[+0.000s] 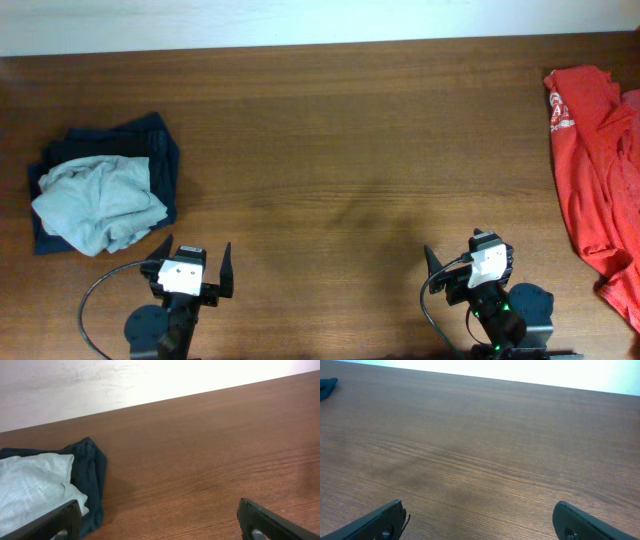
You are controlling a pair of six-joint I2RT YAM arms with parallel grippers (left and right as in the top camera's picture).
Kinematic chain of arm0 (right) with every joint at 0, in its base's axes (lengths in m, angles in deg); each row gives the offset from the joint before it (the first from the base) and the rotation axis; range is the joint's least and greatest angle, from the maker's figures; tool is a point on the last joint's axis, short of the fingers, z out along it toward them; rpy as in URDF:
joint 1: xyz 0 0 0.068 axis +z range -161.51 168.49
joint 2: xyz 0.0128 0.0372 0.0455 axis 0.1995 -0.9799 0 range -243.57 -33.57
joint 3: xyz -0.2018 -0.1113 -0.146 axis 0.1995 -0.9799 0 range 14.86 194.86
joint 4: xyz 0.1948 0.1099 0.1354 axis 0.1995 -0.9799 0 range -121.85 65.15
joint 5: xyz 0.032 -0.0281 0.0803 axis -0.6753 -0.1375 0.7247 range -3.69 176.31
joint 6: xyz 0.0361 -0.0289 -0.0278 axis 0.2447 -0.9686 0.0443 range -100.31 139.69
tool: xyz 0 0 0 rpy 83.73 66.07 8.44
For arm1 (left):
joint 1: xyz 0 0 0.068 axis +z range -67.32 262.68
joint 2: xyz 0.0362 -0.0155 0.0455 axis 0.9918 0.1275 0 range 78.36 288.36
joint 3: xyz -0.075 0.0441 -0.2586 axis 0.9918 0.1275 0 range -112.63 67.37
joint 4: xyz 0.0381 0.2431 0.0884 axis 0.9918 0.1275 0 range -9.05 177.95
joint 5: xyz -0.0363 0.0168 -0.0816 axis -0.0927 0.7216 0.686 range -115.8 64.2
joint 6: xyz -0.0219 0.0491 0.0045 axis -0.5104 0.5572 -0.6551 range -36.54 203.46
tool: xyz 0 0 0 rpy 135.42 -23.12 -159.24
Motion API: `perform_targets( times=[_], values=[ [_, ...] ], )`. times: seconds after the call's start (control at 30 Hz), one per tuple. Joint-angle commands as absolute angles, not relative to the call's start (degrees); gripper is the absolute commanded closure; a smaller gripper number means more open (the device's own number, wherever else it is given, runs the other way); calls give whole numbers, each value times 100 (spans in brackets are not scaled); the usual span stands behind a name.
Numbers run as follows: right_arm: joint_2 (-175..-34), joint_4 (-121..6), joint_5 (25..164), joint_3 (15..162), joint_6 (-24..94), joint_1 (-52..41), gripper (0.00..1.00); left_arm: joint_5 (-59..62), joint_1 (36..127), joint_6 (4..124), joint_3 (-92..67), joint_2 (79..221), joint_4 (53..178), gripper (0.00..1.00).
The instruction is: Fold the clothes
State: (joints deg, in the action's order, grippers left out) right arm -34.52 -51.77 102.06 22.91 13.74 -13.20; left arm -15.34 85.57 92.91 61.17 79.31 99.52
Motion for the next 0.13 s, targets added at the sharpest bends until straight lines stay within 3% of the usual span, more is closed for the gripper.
perform_targets(
  times=[0.0,0.1],
  values=[
    [-3421,-5188,10237,2256,1442,-1342,1,-1578,8529,9344,6165,7866,9917,1],
    [-3421,-5188,10237,2256,1442,-1342,1,-1575,8529,9344,6167,7866,9917,1]
  ],
)
